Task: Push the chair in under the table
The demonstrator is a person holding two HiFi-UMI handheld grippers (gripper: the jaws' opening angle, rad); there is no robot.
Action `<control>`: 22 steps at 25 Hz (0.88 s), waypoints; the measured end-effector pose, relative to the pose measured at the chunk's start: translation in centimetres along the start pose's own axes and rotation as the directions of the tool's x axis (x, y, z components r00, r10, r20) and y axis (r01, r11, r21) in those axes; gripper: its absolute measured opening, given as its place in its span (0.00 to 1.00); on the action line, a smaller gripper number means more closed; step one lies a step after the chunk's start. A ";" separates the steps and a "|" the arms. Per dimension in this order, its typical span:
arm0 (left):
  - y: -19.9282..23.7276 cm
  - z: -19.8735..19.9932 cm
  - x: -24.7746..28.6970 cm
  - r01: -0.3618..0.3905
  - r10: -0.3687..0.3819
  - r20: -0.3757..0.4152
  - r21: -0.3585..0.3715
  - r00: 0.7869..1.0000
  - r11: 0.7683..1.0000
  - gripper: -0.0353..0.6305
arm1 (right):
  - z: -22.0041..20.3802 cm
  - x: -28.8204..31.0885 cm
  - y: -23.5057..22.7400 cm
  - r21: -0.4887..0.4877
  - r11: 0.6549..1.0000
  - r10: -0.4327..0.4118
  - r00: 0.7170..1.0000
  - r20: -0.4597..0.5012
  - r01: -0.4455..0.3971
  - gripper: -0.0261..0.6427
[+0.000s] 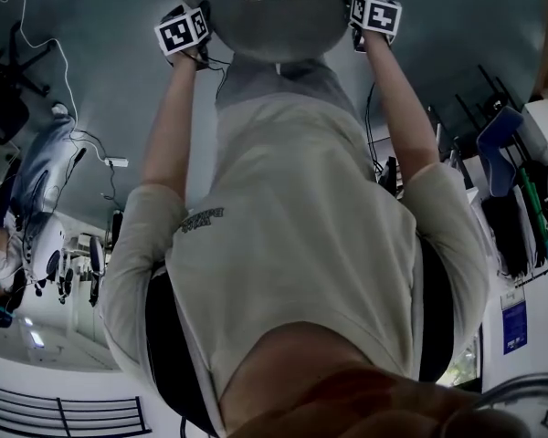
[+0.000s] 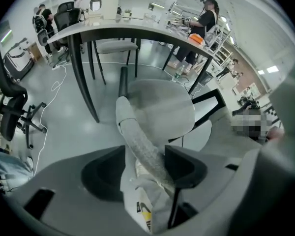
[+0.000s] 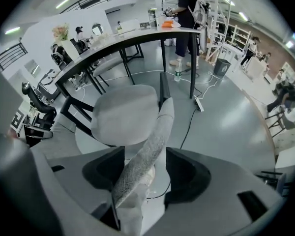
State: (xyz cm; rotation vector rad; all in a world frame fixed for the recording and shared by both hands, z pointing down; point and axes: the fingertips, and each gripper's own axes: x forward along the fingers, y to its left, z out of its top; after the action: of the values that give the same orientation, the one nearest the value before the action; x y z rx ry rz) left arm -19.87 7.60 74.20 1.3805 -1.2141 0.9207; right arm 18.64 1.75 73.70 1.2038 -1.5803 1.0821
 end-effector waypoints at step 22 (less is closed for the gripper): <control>-1.0 0.0 4.6 0.027 -0.024 0.034 -0.093 0.999 0.995 0.44 | -1.7 4.5 0.3 0.030 0.993 0.114 0.984 -0.140 -0.111 0.44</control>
State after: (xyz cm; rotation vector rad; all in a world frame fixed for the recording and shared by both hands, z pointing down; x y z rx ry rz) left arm -17.98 6.69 78.41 1.3386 -1.2465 0.8166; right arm 17.80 2.34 78.45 1.0377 -1.5453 1.2330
